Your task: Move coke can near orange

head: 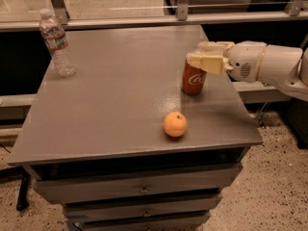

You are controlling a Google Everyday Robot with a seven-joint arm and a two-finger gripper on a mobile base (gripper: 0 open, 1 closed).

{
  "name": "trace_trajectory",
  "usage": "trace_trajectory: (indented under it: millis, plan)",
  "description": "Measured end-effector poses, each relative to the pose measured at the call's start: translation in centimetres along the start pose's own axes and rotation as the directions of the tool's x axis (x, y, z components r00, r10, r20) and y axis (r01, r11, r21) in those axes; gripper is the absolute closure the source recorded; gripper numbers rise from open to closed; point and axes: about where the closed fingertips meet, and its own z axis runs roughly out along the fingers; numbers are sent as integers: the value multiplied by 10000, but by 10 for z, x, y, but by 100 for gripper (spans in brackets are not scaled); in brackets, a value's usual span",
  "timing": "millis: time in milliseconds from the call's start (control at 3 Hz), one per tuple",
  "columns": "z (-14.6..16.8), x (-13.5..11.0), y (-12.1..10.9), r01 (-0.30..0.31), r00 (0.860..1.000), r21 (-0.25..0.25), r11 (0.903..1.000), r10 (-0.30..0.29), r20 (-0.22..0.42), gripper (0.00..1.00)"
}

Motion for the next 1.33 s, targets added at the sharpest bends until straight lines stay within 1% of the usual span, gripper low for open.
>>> trace_trajectory:
  millis: [333, 667, 1333]
  plan:
    - [-17, 13, 2, -191, 9993, 217, 9996, 198, -303, 84]
    - [-19, 11, 2, -205, 9993, 232, 9995, 213, -320, 100]
    - [-20, 8, 2, -204, 9993, 235, 9995, 212, -323, 100]
